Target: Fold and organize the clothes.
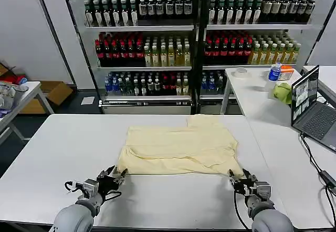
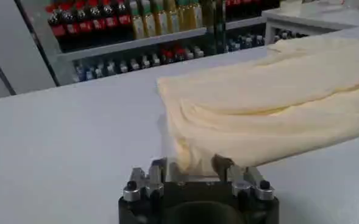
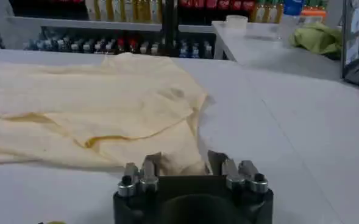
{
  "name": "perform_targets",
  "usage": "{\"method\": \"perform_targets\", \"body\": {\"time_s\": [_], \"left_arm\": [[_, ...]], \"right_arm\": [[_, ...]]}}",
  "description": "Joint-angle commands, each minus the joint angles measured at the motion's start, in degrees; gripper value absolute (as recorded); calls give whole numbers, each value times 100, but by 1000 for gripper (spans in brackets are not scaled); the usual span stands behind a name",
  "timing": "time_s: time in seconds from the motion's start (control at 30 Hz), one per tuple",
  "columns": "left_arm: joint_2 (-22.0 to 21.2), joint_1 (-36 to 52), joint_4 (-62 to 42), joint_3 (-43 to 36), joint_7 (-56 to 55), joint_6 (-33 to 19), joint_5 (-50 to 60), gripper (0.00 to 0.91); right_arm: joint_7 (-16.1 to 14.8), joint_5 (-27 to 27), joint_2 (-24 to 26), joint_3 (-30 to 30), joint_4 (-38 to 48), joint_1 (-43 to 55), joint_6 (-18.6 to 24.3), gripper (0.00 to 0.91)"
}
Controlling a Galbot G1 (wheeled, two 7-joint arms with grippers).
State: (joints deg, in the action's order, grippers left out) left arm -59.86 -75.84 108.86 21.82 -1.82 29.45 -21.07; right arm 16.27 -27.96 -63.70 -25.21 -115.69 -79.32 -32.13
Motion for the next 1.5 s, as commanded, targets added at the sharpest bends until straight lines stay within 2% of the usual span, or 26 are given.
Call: {"method": "perform_targets", "body": {"time_s": [0.03,0.67,1.5], "left_arm": [[-14,-24,-6,13,4,3,-12,20],[0,-591,514,378,47,-29,-47,10],[-142,-2451,1875,927,36,-34,144,20]], "right_arm": [[9,-33,-9,-20,-1,-19,6,0],[-118,-36,308,-140,-345,-282,-32,0],[-297,685,607,-414,-1443,-2078,-95,0]]}}
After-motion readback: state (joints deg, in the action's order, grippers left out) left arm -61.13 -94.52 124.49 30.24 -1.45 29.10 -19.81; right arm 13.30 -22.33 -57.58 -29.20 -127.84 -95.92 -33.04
